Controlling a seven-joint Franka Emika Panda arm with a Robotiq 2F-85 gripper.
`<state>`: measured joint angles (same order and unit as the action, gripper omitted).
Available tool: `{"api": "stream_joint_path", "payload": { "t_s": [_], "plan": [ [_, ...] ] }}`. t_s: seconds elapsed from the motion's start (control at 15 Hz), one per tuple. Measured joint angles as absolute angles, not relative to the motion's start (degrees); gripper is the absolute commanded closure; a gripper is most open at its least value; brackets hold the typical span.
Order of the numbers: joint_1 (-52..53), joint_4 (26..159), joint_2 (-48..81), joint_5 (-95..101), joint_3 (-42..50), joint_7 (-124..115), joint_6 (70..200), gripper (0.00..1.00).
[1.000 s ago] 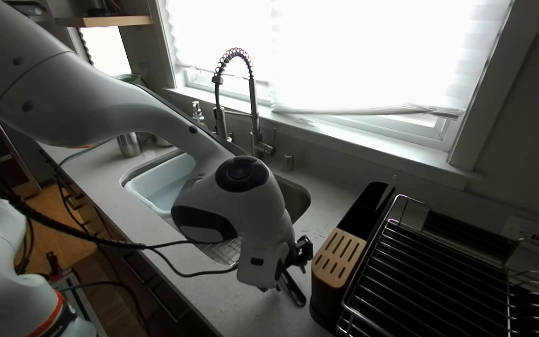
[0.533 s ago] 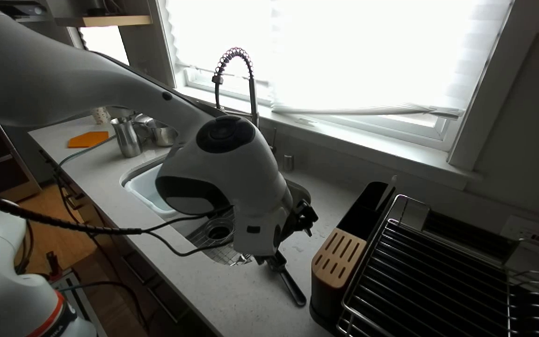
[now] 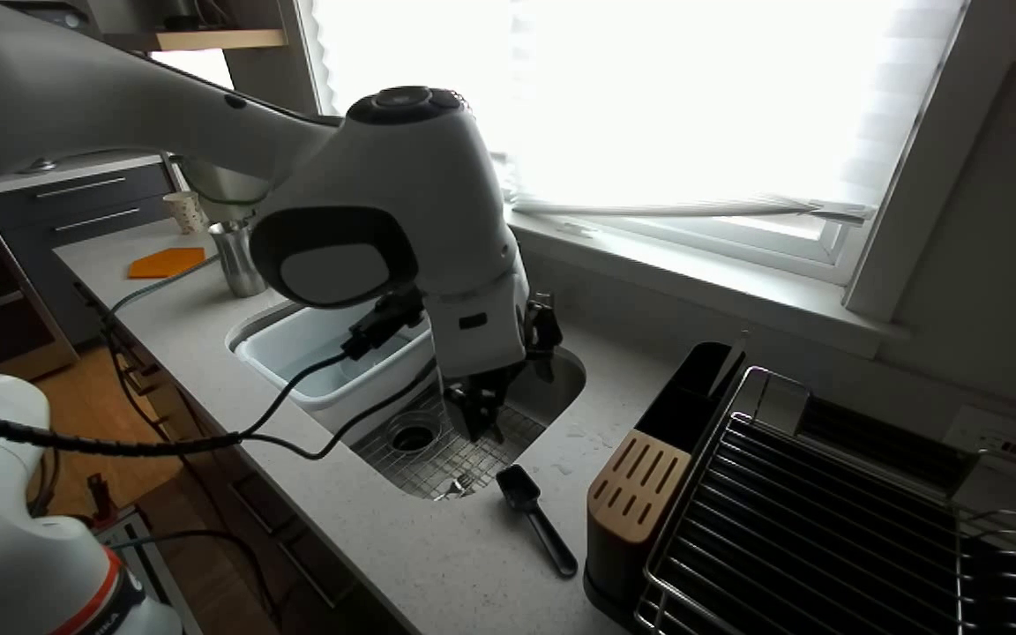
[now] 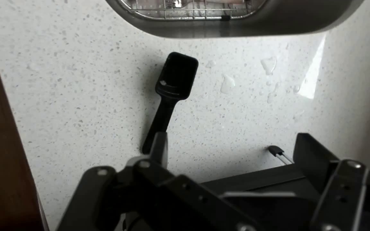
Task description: Pour the liquid on the black ladle into the sink then set the ladle back on the counter.
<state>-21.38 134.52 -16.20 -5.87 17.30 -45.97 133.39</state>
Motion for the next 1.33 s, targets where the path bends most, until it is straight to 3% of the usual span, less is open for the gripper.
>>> {"api": "stream_joint_path", "payload": {
  "t_s": [0.67, 1.33],
  "plan": [
    [-21.3, 131.0, -21.3, 5.7, 11.6, -29.3, 118.8, 0.00],
    [-20.5, 131.0, -25.0, 16.4, 9.7, -13.3, 119.4, 0.00]
  ]
}}
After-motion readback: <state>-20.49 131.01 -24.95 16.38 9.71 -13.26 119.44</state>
